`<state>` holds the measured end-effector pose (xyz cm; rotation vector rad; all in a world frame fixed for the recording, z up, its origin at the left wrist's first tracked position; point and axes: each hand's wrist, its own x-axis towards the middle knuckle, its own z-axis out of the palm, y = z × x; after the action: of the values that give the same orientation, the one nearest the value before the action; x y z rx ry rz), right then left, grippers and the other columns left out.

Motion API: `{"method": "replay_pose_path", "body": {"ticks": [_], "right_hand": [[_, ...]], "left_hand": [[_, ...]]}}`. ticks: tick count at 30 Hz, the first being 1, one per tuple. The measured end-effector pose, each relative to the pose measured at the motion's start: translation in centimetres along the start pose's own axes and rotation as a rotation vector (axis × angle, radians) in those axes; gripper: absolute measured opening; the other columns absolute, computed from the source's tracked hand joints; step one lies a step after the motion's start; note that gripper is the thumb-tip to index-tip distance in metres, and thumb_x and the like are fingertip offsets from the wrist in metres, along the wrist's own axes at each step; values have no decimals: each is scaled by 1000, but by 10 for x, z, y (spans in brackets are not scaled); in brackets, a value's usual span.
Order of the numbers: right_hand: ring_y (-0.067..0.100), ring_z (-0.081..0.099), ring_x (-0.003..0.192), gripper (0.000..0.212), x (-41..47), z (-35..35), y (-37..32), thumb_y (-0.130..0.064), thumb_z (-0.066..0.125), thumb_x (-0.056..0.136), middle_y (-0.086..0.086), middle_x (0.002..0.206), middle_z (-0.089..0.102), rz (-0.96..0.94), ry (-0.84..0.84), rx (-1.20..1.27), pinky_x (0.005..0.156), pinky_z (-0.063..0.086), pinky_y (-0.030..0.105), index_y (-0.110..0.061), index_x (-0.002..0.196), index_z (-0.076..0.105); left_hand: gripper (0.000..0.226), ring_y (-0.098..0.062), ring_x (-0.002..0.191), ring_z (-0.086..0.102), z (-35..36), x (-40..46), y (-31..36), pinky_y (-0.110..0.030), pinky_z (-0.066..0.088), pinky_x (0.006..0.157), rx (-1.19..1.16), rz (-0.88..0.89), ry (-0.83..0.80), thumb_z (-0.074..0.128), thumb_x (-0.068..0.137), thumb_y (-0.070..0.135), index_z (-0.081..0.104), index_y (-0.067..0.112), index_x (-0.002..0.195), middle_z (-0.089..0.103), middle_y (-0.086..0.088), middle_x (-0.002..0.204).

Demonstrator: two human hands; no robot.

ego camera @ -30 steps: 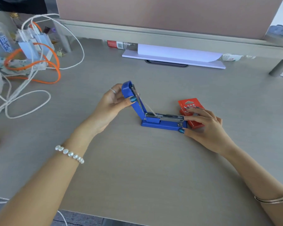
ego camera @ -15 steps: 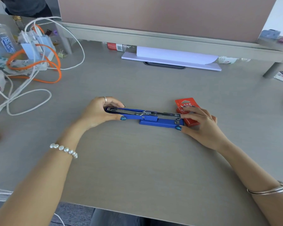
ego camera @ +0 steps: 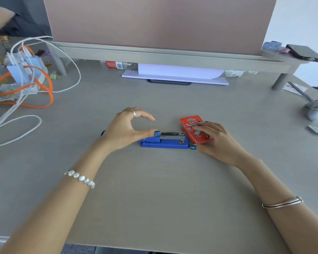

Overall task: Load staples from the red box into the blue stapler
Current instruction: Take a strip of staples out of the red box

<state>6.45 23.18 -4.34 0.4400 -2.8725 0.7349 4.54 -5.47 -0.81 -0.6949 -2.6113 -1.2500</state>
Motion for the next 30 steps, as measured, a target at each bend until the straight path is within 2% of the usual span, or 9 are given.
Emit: {"method": "replay_pose_path", "body": {"ticks": [3,5,7,8,11,13,18,21,30], "right_hand": [[21,36,130,53,0,-2,3,-32,69,76,-1,138,49,-23,-13,-10,108,35,44,-27,125,50],[17,41,126,47,-2,-7,2,-30,66,79,-2,134,53,-8,12,66,105,35,28,-25,124,52],[11,48,115,35,-5,-16,-3,-23,61,84,-9,123,58,37,47,232,92,33,4,-26,119,56],[9,52,111,30,-7,-20,-5,-22,58,86,-12,119,60,49,54,327,87,34,2,-28,116,58],[10,58,108,27,-12,-25,-15,-37,50,84,-12,115,65,28,26,518,92,45,26,-33,108,62],[14,60,108,33,-14,-23,-21,-43,48,82,-6,112,69,-14,-5,574,95,46,36,-29,107,64],[12,63,105,30,-16,-24,-27,-33,65,75,-11,112,68,-56,-54,632,94,49,31,-32,105,65],[12,64,98,34,-16,-19,-23,-13,73,74,-11,103,70,-67,31,492,90,49,33,-31,101,66],[15,64,95,30,-17,-17,-27,-9,71,76,-5,103,70,-106,118,431,88,49,36,-27,100,67]], "left_hand": [[26,6,100,48,18,14,21,-6,31,88,22,50,-29,74,73,35,66,32,98,56,26,97],[30,1,101,48,32,20,28,-5,30,89,61,98,-32,72,76,29,64,31,105,56,26,99],[40,-3,109,46,44,22,29,-13,32,96,116,158,-47,71,77,27,59,32,115,59,16,111],[46,-4,113,44,49,21,28,-17,30,99,144,185,-49,70,77,26,56,33,120,58,13,118],[49,-3,118,40,58,18,27,-16,24,101,185,253,-27,66,79,30,51,34,125,54,13,125],[43,-5,111,46,61,16,27,-21,31,97,168,292,-23,63,79,33,55,35,121,59,10,119],[28,-10,86,55,62,11,30,-30,46,77,72,301,-27,53,81,38,60,37,108,64,7,92],[27,-10,87,57,62,8,33,-30,47,77,7,297,-32,60,81,35,61,37,108,64,7,92],[18,-6,94,61,55,4,41,-15,44,82,-205,174,-100,61,86,21,71,19,101,65,9,100]]}}
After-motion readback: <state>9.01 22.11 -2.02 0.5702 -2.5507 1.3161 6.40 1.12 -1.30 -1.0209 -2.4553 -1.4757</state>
